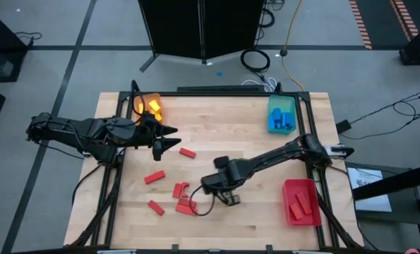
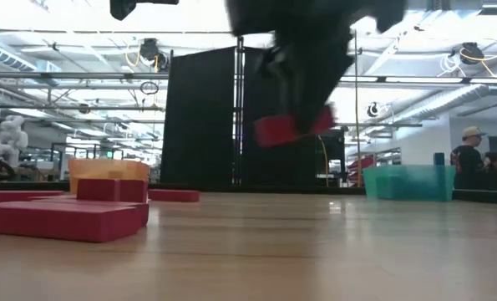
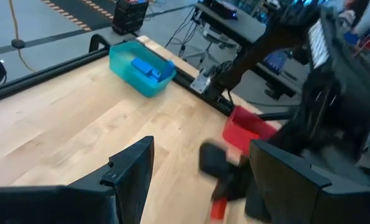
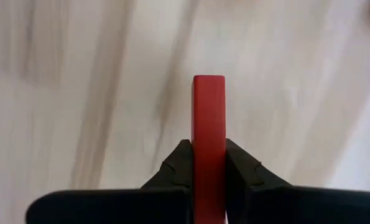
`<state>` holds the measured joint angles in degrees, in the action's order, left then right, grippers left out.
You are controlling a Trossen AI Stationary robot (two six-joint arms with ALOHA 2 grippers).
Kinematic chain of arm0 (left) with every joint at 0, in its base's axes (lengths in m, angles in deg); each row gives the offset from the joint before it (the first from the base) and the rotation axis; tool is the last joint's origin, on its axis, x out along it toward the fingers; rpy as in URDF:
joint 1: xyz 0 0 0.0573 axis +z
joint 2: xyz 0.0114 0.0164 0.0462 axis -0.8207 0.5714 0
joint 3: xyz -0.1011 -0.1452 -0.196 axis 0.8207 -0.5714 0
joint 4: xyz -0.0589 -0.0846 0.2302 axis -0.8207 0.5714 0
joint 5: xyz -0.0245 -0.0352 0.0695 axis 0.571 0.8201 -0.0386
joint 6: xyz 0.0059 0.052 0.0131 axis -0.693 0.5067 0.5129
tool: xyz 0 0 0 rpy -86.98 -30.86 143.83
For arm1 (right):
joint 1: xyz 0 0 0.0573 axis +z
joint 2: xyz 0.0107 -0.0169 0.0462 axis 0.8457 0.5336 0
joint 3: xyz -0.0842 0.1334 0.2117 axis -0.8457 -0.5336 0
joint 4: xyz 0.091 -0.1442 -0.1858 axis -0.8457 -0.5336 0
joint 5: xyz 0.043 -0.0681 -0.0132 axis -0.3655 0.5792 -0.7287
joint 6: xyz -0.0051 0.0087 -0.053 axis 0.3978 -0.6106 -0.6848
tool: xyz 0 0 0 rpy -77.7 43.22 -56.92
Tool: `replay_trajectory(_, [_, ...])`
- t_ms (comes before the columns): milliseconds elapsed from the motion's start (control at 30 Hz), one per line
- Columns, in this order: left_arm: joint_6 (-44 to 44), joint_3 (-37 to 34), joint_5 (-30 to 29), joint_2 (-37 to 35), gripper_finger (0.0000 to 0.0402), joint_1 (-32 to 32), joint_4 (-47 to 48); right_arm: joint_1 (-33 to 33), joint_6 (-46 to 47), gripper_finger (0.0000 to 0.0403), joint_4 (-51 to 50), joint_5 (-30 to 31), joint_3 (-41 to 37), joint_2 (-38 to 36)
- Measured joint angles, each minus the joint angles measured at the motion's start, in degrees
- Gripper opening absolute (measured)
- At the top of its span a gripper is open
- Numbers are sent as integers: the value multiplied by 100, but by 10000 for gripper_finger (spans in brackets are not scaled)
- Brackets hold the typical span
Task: Sort blocks
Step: Put the red block into the red bin
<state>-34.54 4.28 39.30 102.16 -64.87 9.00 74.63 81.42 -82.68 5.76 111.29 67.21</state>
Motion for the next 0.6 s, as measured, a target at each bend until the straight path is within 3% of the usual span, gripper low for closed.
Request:
replay_trajectory(300, [0,0,0,0,258,0,94,766,2045,21,-1713,45,-783,-1769])
replay_trajectory(600, [0,0,0,0,258,0,92,2341,6429,21,-2201,78,-1785,-3480])
